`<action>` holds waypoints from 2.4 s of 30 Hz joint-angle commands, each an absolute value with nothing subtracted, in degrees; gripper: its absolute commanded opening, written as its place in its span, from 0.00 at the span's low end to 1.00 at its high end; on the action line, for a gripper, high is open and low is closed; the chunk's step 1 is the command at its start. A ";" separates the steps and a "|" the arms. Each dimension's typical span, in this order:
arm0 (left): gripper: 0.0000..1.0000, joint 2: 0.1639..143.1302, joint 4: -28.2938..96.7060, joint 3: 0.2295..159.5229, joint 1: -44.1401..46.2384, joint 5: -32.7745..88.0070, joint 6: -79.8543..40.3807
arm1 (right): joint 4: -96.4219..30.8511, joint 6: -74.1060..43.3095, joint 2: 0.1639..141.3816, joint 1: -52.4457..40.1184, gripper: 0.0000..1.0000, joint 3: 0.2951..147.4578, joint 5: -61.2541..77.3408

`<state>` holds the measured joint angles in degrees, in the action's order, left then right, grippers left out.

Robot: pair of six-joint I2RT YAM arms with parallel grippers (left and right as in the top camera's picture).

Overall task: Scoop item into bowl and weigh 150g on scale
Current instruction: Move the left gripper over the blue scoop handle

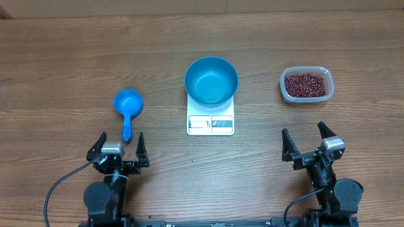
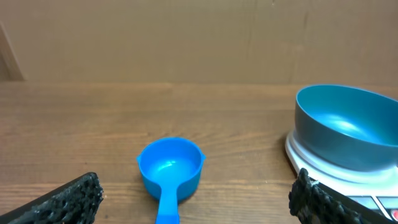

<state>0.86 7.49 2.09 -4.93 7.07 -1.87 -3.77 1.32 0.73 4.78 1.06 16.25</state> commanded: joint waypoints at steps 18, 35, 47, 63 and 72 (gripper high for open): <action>1.00 31.86 24.27 32.91 -5.23 6.20 1.28 | -3.36 1.78 0.19 4.47 1.00 0.45 16.14; 1.00 76.84 48.66 75.48 -5.26 7.33 7.44 | -3.36 1.78 0.19 4.47 1.00 0.45 16.14; 1.00 97.51 66.46 96.53 -6.20 6.42 16.88 | -3.36 1.78 0.19 4.47 1.00 0.45 16.14; 1.00 107.61 65.71 96.64 -10.85 5.96 22.92 | -3.36 1.78 0.19 4.47 1.00 0.45 16.14; 0.99 108.38 65.04 96.62 -10.85 5.98 22.92 | -3.36 1.78 0.19 4.47 1.00 0.45 16.14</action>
